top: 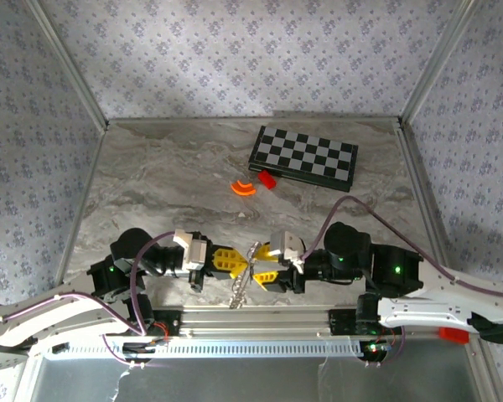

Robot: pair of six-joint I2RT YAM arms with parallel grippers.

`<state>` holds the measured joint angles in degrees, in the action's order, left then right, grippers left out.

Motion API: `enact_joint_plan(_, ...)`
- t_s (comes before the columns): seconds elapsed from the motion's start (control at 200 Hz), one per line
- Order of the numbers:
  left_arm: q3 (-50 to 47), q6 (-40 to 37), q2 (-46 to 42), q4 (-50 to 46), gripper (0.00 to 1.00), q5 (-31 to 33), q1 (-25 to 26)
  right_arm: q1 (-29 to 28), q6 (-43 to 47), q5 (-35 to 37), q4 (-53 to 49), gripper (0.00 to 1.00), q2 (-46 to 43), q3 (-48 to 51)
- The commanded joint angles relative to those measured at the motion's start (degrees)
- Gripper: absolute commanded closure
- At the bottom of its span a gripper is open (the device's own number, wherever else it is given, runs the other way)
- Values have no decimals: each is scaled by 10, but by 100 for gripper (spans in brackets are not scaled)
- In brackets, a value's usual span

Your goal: Put the keys on the keyring

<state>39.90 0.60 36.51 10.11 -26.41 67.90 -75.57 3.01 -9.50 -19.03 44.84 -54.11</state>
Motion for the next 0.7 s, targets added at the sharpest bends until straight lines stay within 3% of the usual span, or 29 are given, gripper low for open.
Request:
enact_joint_plan(0.0, 19, 5, -5, 30, 100, -14, -1, -5, 6, -24, 22, 59, 7, 12)
enact_joint_plan(0.37, 15, 7, -7, 40, 100, -9, 0, -8, -12, -33, 69, 63, 8, 39)
enact_joint_plan(0.695, 11, 5, -18, 31, 100, 1, 0, -9, -5, 4, 64, 93, -8, 42)
